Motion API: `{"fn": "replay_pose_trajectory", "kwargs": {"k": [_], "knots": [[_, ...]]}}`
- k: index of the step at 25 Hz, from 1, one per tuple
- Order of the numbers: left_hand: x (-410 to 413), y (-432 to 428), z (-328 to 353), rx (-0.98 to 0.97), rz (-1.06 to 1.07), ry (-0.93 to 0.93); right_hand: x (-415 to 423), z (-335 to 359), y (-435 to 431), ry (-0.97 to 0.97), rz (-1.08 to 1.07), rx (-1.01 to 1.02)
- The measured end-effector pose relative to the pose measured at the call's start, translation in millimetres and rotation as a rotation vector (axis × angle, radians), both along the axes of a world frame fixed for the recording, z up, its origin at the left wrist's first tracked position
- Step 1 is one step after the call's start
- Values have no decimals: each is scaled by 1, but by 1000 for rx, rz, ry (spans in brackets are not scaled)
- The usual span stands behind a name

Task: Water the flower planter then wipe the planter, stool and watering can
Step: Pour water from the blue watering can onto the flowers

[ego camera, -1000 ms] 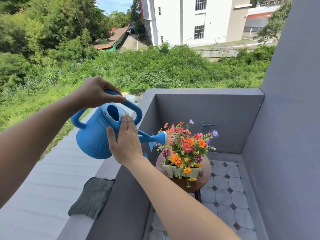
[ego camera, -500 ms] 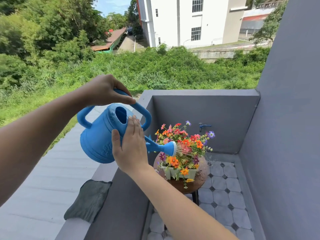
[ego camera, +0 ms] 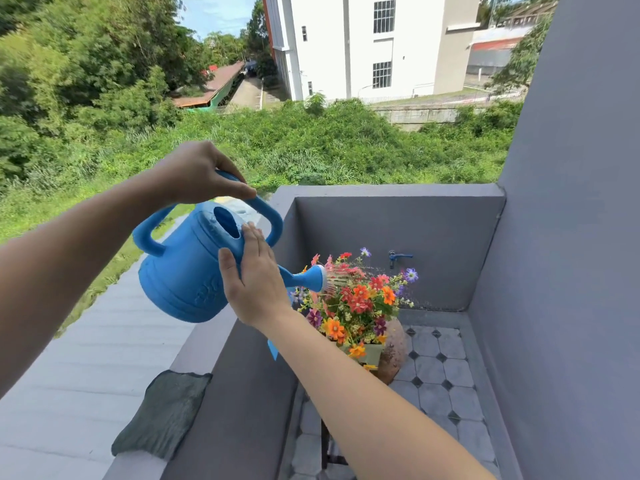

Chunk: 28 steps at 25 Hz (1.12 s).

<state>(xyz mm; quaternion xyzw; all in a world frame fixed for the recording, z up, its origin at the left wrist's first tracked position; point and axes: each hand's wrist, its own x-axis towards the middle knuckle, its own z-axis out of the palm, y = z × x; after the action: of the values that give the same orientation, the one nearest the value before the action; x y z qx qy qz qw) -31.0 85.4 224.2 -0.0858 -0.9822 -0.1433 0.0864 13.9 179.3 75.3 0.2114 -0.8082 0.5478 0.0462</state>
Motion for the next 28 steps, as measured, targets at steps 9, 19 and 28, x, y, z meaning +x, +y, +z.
{"fn": "replay_pose_trajectory", "kwargs": {"k": [9,19,28], "knots": [[2,3,0,-36,-1,-154,28,-1,-5,-54,-24,-45],[-1,5,6,138,107,-3,-19,7,10,-9,86,20],[0,-5,7,110,137,-118,1,6,-4,-52,88,-17]]}}
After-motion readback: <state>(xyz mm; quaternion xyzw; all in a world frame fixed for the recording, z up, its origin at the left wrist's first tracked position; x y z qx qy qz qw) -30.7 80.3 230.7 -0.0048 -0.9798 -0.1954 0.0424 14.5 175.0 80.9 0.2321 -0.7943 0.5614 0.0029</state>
